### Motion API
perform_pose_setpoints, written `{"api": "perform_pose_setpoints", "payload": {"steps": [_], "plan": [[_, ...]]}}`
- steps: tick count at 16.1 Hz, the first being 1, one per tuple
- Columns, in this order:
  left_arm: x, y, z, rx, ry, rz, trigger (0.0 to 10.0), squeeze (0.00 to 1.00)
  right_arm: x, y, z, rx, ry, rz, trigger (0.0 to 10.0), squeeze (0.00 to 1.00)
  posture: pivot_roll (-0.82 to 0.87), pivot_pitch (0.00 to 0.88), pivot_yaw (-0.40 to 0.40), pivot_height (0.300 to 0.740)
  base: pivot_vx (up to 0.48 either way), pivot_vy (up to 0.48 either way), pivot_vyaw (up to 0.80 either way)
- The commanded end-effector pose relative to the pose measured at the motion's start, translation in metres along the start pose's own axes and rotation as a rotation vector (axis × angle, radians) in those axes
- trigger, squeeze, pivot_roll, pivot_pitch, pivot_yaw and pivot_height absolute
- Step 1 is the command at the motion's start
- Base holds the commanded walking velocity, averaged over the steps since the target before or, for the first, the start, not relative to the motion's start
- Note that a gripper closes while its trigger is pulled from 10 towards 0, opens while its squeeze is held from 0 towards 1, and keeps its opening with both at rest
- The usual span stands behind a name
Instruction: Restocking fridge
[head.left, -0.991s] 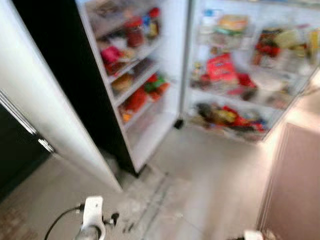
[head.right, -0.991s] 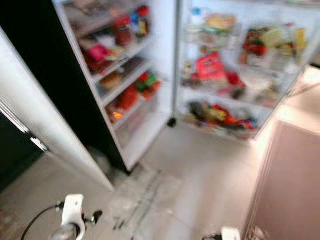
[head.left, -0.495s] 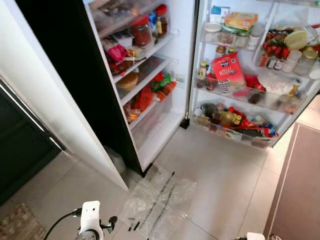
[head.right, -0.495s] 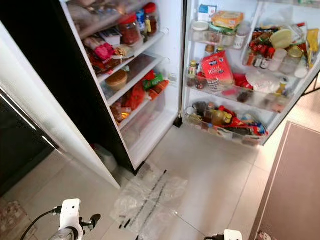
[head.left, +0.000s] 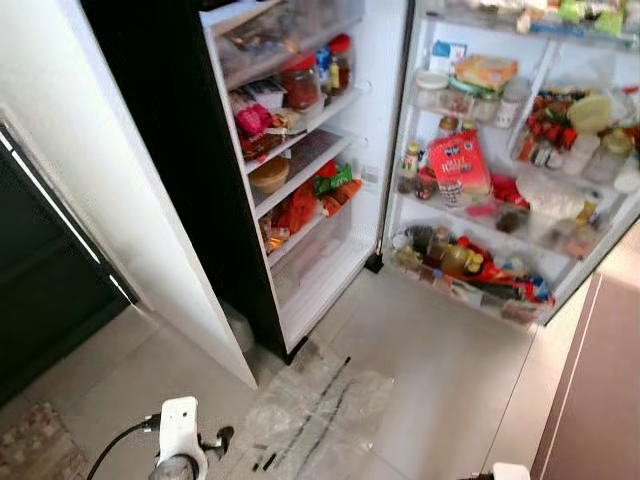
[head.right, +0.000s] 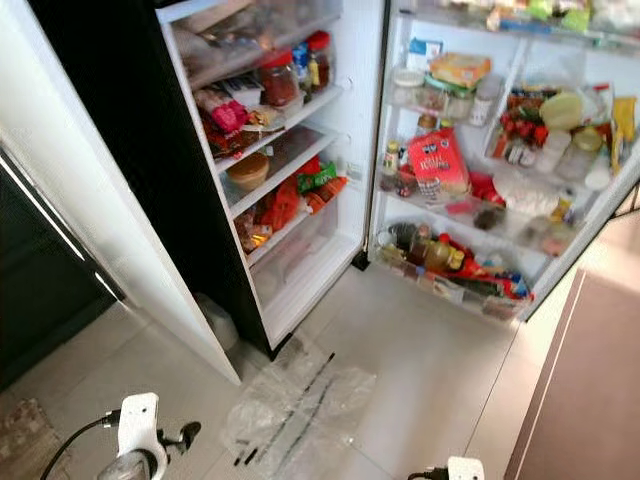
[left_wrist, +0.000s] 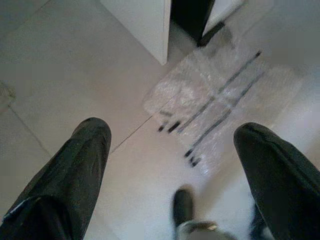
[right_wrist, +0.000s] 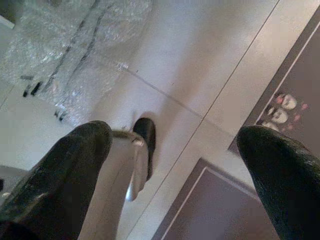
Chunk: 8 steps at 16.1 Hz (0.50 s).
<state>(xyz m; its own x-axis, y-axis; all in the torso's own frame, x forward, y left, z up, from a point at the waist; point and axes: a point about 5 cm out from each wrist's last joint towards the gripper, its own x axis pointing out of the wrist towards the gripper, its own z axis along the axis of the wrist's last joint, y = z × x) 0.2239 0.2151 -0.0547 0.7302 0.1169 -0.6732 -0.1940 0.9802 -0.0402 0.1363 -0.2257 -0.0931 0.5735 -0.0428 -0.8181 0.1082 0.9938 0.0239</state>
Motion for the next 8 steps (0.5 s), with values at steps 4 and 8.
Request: {"api": "perform_pose_setpoints", "payload": {"steps": [4, 8], "plan": [[0.0014, -0.0064, 0.0004, -0.029, 0.014, 0.0, 10.0, 0.0, -0.0002, -0.0047, 0.001, 0.016, 0.005, -0.023, 10.0, 0.0, 0.05, 0.0, -0.009, 0.74, 0.0, 0.0, 0.0], [0.0003, -0.0021, -0.0026, -0.017, 0.026, 0.0, 10.0, 0.0, -0.0006, -0.005, 0.001, 0.084, -0.029, -0.076, 10.0, 0.0, 0.05, 0.0, 0.013, 0.74, 0.0, 0.0, 0.0]]}}
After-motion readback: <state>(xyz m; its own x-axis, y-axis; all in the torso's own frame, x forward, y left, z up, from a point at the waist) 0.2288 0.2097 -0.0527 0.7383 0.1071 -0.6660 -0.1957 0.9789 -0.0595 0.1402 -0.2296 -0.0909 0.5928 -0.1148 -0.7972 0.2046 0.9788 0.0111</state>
